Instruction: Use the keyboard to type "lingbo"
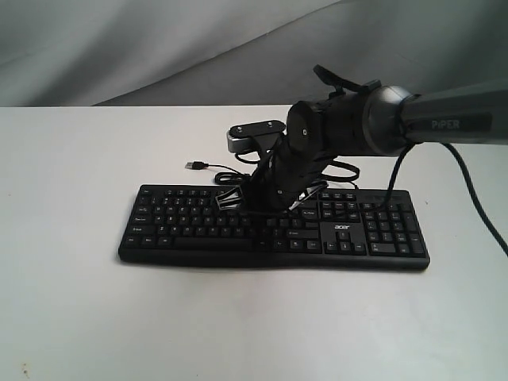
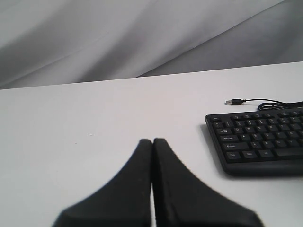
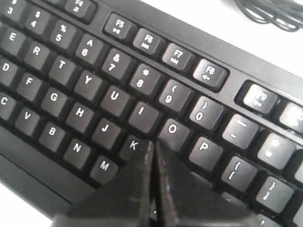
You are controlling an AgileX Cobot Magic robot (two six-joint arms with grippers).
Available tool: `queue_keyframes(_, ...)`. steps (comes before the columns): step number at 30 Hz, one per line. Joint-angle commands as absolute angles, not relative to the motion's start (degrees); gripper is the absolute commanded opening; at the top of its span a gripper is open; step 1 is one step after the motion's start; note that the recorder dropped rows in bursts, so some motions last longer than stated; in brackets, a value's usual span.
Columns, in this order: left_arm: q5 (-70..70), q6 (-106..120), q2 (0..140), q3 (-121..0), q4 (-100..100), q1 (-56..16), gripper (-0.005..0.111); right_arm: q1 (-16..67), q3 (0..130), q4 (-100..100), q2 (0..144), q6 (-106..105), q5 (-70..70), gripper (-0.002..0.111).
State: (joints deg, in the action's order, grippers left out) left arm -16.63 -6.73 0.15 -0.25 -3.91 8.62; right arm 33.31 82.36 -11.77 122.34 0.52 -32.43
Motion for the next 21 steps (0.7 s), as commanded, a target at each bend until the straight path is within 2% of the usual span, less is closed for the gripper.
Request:
queue_keyframes(1,-16.36,-6.96,0.00,0.00,-3.45,8.73,0.001,33.27,82.75,-11.75,122.39,0.00,-31.98,0.000)
queue_keyframes(21,-16.36,-6.96,0.00,0.00,-3.45,8.73,0.001,33.27,82.75,-11.77,120.33,0.00,-31.39,0.000)
